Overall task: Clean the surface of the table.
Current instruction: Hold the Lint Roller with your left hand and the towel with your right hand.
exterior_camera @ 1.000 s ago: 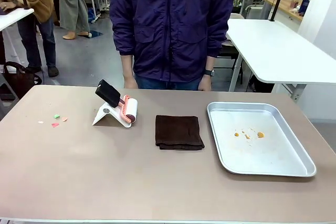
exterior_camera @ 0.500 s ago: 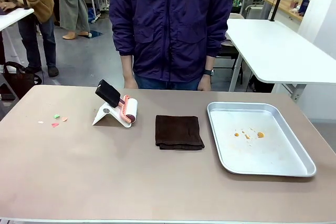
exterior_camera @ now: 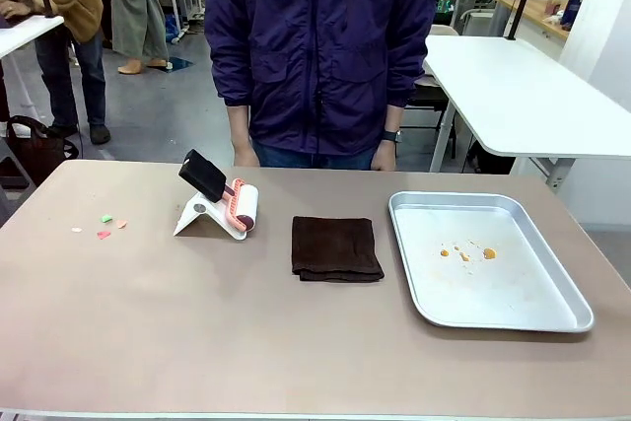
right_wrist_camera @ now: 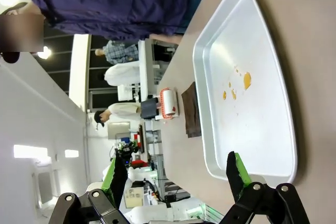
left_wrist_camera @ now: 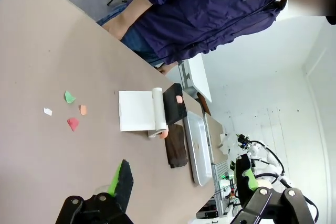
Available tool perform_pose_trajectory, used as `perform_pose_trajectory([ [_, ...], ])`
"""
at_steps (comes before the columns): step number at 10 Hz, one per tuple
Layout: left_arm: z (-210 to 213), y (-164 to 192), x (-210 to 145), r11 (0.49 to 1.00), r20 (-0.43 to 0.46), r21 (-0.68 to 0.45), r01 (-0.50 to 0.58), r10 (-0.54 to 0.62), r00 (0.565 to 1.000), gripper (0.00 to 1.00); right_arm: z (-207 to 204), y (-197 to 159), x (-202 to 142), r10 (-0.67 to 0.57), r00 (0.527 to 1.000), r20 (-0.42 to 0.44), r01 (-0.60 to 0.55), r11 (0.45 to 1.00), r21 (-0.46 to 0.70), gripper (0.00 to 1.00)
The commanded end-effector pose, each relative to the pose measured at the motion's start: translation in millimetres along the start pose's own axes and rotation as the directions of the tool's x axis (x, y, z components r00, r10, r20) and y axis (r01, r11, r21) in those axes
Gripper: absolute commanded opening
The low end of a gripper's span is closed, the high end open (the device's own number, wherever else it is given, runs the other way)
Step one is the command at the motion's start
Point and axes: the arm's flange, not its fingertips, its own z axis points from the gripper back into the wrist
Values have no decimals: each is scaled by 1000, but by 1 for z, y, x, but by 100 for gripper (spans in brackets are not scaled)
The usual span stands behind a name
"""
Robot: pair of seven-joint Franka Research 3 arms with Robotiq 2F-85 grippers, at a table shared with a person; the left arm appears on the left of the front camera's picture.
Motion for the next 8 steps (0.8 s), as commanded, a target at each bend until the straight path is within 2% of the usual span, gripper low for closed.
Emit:
perform_pose_trajectory([
  [1, 0, -6, 6, 998, -16, 45, 52, -51, 999, 100, -21, 27, -11, 67, 997, 42, -61, 991, -120, 100],
  [2, -1, -17, 15, 996, -30, -6, 93, -93, 995, 100, -32, 49, -15, 117, 990, 73, -101, 975, -198, 100],
  [3, -9, -29, 24, 991, -73, -16, 133, -134, 988, 100, -48, 77, -25, 216, 976, 36, -204, 954, -221, 100],
  [4, -29, -45, 32, 979, -172, 37, 199, -190, 967, 100, -75, 104, -35, 299, 954, -6, -288, 913, -288, 100],
  [6, -88, -78, 32, 941, -339, 52, 336, -300, 892, 100, -130, 142, -56, 430, 899, -85, -433, 837, -335, 100],
  [8, -164, -114, 20, 895, -414, 77, 440, -373, 831, 100, -193, 169, -82, 522, 831, -191, -552, 735, -394, 100],
])
